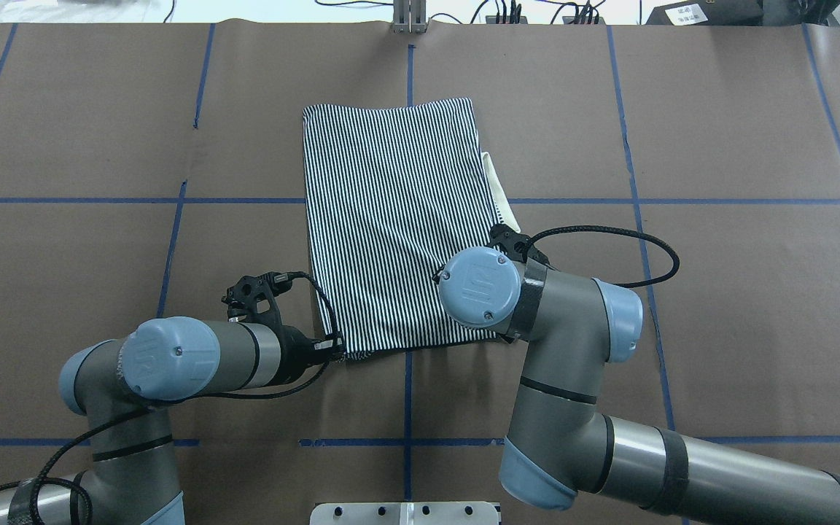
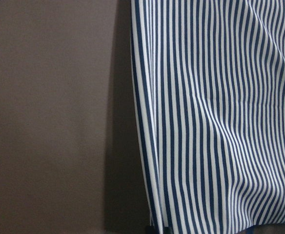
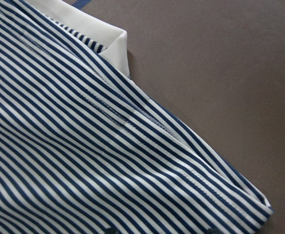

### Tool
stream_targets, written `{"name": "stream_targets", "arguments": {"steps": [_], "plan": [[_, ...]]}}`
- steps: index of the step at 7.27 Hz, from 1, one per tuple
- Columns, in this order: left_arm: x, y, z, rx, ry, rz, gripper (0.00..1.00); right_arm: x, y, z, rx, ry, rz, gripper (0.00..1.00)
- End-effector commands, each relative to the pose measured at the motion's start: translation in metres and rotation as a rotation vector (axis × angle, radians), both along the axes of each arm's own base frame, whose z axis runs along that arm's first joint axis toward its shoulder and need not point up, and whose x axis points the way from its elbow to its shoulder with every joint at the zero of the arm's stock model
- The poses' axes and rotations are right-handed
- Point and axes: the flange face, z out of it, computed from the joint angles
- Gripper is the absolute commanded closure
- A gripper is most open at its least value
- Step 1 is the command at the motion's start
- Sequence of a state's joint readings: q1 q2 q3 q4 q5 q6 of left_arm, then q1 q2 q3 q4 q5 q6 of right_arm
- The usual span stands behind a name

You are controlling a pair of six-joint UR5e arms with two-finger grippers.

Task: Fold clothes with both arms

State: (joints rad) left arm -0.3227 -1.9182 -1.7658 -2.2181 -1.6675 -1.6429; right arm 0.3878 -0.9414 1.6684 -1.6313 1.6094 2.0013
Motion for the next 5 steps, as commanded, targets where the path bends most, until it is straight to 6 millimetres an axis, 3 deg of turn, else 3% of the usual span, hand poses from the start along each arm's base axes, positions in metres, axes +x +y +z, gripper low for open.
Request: {"name": "stream_targets", "arguments": {"steps": [1,5], "plan": [[-0.0003,0.0003,-0.0002,-0.001,0.001,-0.001,1.0,0.0007,-0.003,0.0042,0.004,0.031,-0.019,0.31],[0.0,0.0012,0.0007,-0.001,-0.001,0.0,1.0,0.0011,-0.0027,0.0101,0.001,0.04,-0.023,0.33]]}}
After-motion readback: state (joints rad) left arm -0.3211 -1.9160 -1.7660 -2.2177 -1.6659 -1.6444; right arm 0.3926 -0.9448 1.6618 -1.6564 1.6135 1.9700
